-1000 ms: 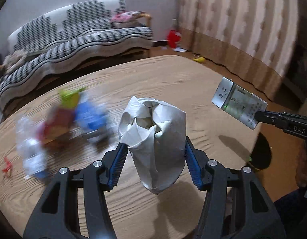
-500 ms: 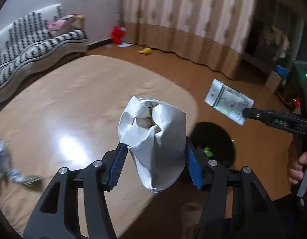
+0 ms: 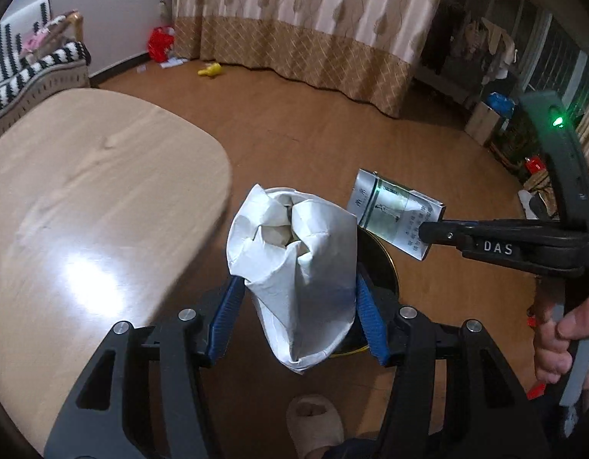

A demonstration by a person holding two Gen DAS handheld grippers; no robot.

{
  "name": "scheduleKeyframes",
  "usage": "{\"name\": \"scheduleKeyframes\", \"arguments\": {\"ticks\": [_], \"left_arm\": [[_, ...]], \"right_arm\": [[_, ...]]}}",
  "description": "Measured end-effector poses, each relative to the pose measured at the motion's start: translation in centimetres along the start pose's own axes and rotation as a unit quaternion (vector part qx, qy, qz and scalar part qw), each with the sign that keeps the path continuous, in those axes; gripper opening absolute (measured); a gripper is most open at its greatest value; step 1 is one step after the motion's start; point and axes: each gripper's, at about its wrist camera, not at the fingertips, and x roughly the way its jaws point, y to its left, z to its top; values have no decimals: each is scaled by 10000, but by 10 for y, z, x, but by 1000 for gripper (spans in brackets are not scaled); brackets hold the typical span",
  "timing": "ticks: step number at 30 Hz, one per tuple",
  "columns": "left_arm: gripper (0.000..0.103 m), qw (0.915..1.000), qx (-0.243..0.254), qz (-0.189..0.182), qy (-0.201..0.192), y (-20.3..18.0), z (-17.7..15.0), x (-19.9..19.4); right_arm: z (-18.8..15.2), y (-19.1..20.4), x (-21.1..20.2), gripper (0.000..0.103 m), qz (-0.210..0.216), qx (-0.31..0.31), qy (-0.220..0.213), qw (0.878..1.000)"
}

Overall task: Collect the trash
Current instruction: 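Carry paper bag and green box to the bin and open both tools, then swing both tools back toward the remaining trash on the table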

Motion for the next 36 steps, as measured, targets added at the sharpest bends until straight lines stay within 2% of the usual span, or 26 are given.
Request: {"name": "scheduleKeyframes", "arguments": {"ticks": [9, 11, 12, 13, 14, 16, 26, 28, 30, 34, 36], "left_arm": [[56, 9999, 34, -82, 115, -10, 7, 26], [56, 9999, 19, -98, 128, -15, 6, 29], [56, 9998, 13, -106, 139, -16, 7, 32], [56, 9998, 6, -112, 148, -16, 5, 32], [56, 9998, -1, -121, 168, -15, 4, 33], [56, 9997, -10, -129, 213, -16, 5, 39], [57, 9987, 75, -275, 414, -30, 4, 70], [60, 9984, 143, -340, 433, -35, 4, 75], [68, 9985, 196, -303, 401, -42, 4, 78], [73, 9983, 236, -343, 396, -50, 4, 77], [80, 9985, 287, -326, 323, -51, 4, 72]], "right_arm": [[2, -4, 0, 11, -33, 10, 21, 10000], [0, 0, -2, 16, -110, 21, -29, 9999], [-1, 1, -2, 37, -112, 46, -30, 9999], [-2, 0, -3, 67, -126, 98, -55, 9999], [-1, -1, -4, 75, -144, 118, -90, 9998], [0, -3, -10, 76, -157, 155, -248, 9994], [2, -29, -21, 76, -189, 679, -415, 9966], [0, -31, -23, 76, -215, 744, -456, 9960], [0, -35, -27, 76, -270, 821, -530, 9948], [-1, -39, -32, 76, -273, 935, -627, 9933], [-2, -40, -33, 76, -249, 954, -631, 9931]]}}
